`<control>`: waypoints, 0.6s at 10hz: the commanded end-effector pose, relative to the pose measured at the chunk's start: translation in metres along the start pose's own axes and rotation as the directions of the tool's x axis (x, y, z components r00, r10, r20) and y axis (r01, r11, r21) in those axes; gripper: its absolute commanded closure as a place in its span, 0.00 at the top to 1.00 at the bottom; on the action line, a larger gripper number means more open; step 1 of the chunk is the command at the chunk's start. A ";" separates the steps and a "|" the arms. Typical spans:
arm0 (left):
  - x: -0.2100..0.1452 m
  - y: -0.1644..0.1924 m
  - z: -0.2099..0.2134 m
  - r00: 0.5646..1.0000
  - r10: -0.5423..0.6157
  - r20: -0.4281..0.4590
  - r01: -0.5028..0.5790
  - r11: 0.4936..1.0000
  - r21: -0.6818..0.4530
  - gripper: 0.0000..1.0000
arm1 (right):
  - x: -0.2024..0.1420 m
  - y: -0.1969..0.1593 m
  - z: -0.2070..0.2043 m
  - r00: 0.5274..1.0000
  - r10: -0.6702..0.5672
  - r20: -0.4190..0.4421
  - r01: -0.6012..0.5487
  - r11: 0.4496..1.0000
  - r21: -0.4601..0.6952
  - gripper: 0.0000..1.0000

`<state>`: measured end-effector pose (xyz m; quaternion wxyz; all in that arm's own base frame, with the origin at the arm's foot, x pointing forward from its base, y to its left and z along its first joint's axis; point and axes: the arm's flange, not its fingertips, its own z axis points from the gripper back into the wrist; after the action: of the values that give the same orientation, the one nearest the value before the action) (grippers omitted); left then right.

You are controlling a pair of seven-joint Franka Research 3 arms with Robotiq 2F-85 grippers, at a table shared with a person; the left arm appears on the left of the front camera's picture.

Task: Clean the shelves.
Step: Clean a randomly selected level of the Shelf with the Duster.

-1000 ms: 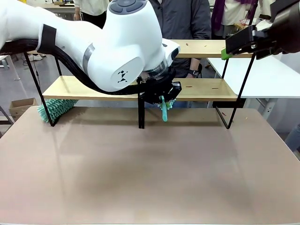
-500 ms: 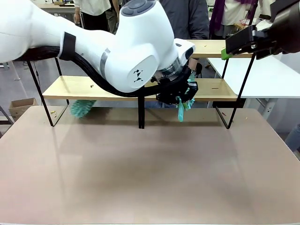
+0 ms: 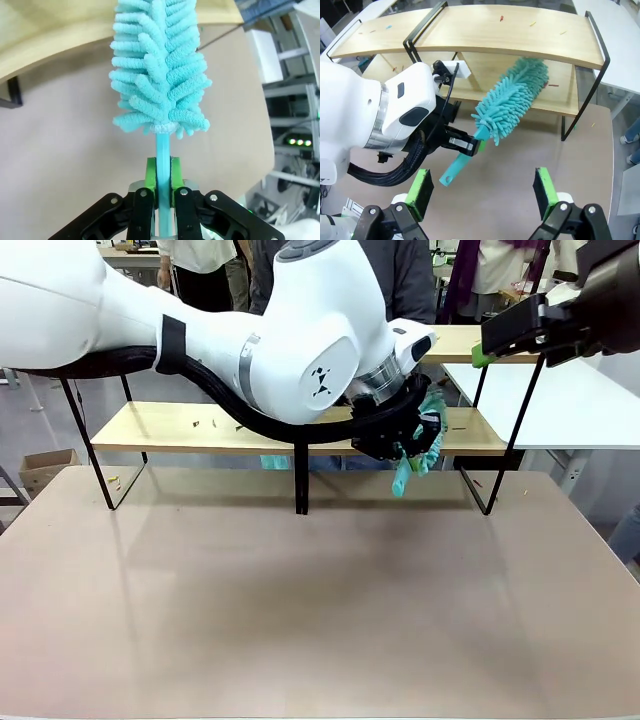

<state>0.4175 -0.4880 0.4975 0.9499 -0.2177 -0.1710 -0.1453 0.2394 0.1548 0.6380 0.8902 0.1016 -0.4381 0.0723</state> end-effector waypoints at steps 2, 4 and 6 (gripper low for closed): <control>0.001 0.010 0.006 0.976 -0.176 -0.129 0.164 0.982 -0.098 0.12 | 0.000 0.000 0.000 1.000 -0.003 -0.001 0.003 1.000 0.001 1.00; -0.004 0.017 0.020 0.943 -0.275 -0.187 0.230 0.946 -0.231 0.12 | 0.000 0.000 0.000 1.000 -0.003 -0.001 0.003 1.000 0.001 1.00; -0.025 0.038 0.048 0.903 -0.366 -0.226 0.316 0.921 -0.229 0.12 | 0.000 0.000 0.000 1.000 -0.003 -0.001 0.003 1.000 0.001 1.00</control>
<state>0.4089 -0.4685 0.5107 0.8993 -0.2734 -0.0735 -0.3334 0.2394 0.1548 0.6379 0.8903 0.1015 -0.4381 0.0723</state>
